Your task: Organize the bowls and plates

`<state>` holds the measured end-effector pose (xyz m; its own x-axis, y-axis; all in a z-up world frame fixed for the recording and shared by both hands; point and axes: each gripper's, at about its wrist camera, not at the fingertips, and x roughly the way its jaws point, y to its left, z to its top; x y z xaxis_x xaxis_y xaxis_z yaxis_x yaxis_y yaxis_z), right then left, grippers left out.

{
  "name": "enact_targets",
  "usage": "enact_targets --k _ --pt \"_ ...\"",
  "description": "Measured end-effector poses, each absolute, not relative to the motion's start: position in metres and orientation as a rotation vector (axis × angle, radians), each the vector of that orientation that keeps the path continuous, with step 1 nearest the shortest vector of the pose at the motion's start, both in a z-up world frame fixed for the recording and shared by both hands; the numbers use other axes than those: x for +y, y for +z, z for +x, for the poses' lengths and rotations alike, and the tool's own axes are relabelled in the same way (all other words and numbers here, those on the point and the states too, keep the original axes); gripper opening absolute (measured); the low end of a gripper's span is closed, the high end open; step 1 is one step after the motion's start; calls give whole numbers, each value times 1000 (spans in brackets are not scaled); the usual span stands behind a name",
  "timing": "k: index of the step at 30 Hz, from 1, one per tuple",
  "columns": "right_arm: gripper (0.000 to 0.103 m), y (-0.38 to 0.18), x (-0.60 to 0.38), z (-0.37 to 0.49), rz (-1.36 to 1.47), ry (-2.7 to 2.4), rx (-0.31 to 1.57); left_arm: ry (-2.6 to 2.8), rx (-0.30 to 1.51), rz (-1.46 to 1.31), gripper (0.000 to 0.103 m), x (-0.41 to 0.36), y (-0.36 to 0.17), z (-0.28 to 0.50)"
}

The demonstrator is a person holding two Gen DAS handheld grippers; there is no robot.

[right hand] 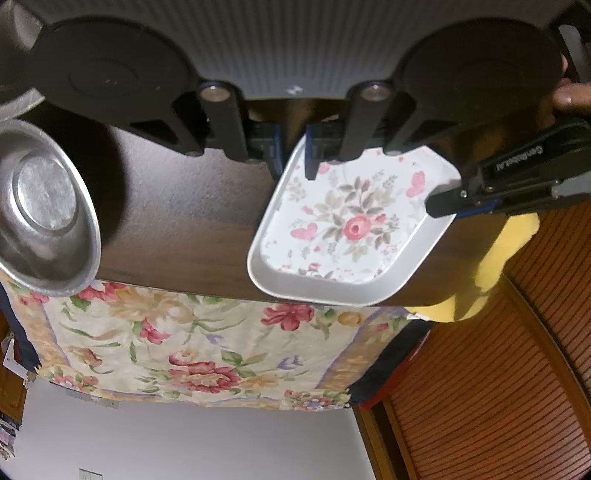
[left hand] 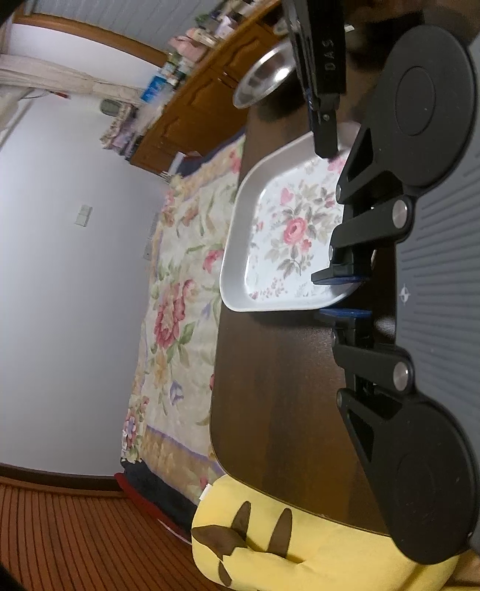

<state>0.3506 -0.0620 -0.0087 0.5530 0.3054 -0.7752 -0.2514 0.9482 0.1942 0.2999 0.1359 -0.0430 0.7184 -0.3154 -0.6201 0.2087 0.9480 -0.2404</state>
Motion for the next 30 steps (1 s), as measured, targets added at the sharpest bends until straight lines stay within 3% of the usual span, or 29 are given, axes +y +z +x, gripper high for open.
enact_targets --k 30 --pt "14 23 -109 258 151 501 739 -379 558 -126 16 125 -3 166"
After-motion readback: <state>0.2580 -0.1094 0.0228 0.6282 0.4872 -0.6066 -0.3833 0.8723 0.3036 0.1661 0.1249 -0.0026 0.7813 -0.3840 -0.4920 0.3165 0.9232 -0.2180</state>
